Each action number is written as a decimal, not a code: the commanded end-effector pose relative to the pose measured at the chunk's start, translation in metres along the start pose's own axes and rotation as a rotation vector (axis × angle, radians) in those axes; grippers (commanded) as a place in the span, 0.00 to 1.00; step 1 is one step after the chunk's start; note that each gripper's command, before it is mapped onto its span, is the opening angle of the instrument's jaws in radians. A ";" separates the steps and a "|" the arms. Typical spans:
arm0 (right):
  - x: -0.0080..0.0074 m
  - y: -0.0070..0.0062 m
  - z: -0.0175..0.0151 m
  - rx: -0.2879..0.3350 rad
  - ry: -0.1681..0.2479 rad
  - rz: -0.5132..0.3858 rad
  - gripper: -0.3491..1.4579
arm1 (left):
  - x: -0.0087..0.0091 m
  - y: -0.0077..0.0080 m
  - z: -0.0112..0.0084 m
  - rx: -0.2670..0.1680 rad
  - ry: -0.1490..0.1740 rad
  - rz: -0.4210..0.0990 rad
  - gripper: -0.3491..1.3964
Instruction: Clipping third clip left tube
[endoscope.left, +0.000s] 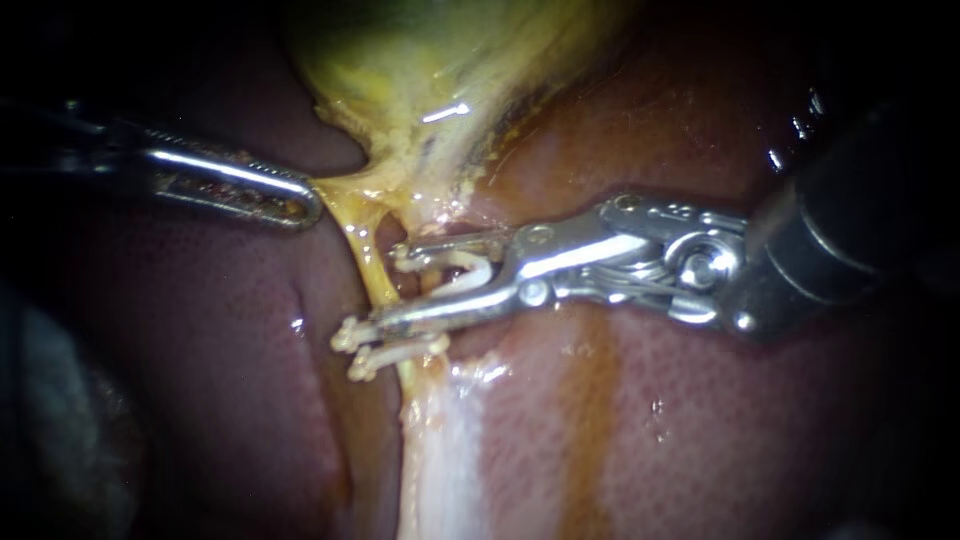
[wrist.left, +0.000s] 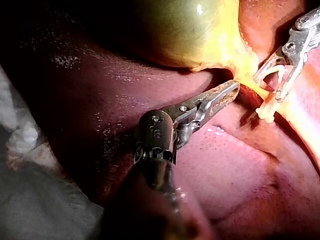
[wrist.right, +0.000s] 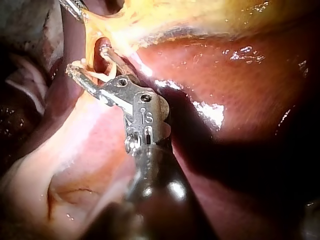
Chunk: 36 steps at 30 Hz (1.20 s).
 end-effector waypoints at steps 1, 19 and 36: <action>0.0001 0.0000 0.0003 0.006 0.006 0.005 0.44 | 0.0000 0.0000 0.0000 0.000 0.000 0.000 0.00; 0.0022 -0.0003 0.0036 0.051 0.095 0.038 0.45 | 0.0001 0.0000 0.0001 0.000 0.000 0.000 0.00; 0.0059 -0.0039 0.0027 0.122 0.155 0.056 0.43 | 0.0000 -0.0003 0.0000 -0.001 0.000 0.001 0.00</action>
